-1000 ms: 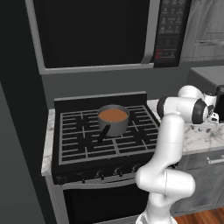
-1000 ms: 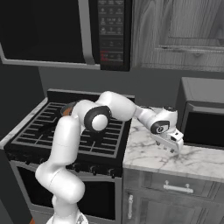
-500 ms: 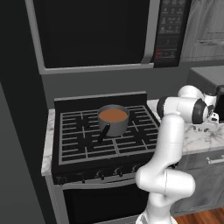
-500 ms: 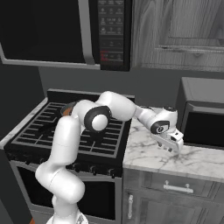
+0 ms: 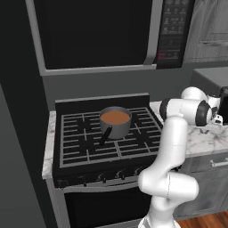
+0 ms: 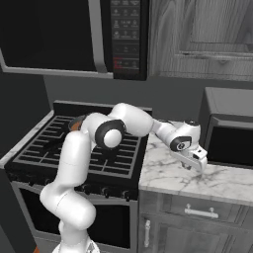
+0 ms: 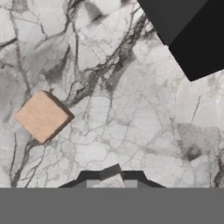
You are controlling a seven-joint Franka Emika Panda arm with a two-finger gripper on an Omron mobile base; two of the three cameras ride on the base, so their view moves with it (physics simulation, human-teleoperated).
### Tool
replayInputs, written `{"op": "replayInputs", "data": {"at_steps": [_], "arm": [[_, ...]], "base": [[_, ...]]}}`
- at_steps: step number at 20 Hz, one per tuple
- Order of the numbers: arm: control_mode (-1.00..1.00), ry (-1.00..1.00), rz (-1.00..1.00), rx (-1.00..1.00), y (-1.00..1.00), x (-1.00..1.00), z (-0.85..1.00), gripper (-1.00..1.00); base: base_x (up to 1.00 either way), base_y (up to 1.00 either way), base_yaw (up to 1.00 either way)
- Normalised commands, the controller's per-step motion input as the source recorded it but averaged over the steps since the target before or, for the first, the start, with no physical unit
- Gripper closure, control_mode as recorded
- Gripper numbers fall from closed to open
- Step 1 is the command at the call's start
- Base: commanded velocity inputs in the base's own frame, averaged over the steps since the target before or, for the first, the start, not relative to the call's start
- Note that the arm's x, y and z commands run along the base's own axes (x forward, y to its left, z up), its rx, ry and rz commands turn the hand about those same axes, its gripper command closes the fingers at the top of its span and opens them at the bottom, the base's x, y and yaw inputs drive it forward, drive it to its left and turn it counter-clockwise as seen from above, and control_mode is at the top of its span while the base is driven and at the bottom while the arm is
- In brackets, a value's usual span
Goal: Pick up the sugar cube(s) and place them in the saucepan with hot chocolate.
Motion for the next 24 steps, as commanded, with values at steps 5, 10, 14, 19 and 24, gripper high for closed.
{"op": "replayInputs", "data": {"at_steps": [5,10,14,19,24], "arm": [[-1.0,-0.06,0.0,0.0,0.01,-0.13,0.0,1.0],[-1.0,-0.34,0.0,0.0,0.1,-0.42,0.24,1.0],[-1.0,-0.36,0.0,0.0,0.28,-0.54,0.57,1.0],[-1.0,-0.24,0.0,0.0,0.48,-0.52,0.61,1.0],[-1.0,-0.11,0.0,0.0,0.79,-0.36,0.62,1.0]], "base": [[0.0,0.0,0.0],[0.0,0.0,0.0],[0.0,0.0,0.0],[0.0,0.0,0.0],[0.0,0.0,0.0]]}}
